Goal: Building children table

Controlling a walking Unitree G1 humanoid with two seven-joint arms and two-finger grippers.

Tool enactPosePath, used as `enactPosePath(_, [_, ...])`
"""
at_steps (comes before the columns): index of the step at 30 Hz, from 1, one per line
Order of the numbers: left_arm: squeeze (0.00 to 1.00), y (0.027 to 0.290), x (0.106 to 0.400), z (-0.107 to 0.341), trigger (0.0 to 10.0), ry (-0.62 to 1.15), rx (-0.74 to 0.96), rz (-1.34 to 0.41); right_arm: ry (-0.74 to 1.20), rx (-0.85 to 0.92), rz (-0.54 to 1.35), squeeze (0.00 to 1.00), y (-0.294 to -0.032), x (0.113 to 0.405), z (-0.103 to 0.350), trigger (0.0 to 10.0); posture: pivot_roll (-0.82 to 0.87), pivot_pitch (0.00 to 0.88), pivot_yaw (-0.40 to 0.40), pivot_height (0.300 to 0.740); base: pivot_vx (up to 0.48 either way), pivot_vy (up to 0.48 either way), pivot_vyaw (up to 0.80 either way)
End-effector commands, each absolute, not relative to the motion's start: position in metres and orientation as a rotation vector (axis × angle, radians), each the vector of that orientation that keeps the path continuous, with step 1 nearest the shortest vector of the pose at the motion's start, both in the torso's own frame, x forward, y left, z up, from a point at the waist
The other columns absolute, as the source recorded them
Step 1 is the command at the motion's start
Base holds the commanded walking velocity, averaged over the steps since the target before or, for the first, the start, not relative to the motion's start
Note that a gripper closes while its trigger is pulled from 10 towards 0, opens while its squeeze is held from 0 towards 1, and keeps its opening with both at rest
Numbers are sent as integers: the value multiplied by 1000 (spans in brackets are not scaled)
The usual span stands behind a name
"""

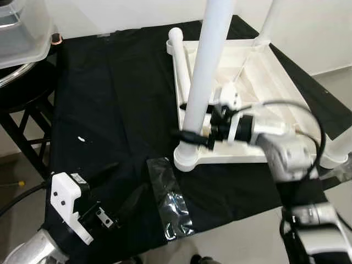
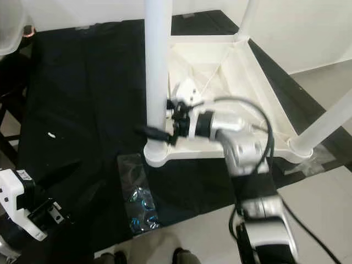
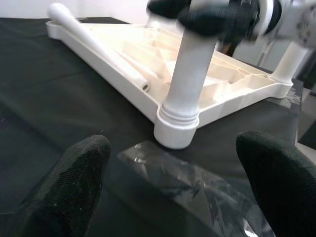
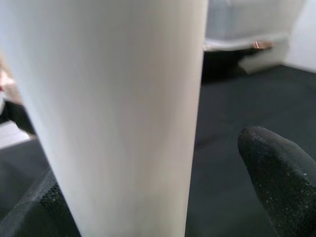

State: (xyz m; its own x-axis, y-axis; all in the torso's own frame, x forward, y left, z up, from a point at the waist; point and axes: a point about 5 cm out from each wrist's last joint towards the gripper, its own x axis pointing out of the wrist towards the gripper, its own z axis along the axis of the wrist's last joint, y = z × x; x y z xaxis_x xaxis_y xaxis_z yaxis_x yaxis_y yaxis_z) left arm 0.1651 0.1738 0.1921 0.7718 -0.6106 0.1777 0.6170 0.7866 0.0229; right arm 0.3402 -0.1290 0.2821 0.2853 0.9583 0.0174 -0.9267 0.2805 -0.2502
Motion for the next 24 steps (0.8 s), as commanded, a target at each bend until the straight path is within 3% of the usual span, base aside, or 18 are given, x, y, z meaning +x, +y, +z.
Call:
enactPosePath(1, [0, 174, 162, 192, 10000, -163, -33, -670, -174, -143, 1349, 0, -136, 343, 282, 10000, 150, 267, -41, 740, 0, 0, 0])
enactPosePath(4, [0, 175, 161, 193, 10000, -161, -32, -667, -165, -105, 1423, 0, -139, 343, 285, 10000, 149, 270, -43, 740, 0, 0, 0])
enactPosePath(5, [0, 174, 161, 192, 10000, -159, -32, -667, -160, -102, 1431, 0, -140, 345, 285, 2902, 151, 270, -44, 740, 0, 0, 0])
enactPosePath(6, [0, 174, 161, 192, 10000, -159, -32, -666, -156, -100, 1442, 0, -141, 345, 285, 0, 150, 270, -47, 740, 0, 0, 0])
enactPosePath(18, [0, 173, 162, 191, 10000, -165, -36, -660, -99, -111, 1511, 0, -151, 343, 269, 0, 140, 254, -55, 740, 0, 0, 0])
enactPosePath(24, [0, 174, 164, 191, 10000, -173, -35, -655, -101, -50, 1243, 0, -135, 324, 227, 0, 113, 244, -62, 740, 0, 0, 0])
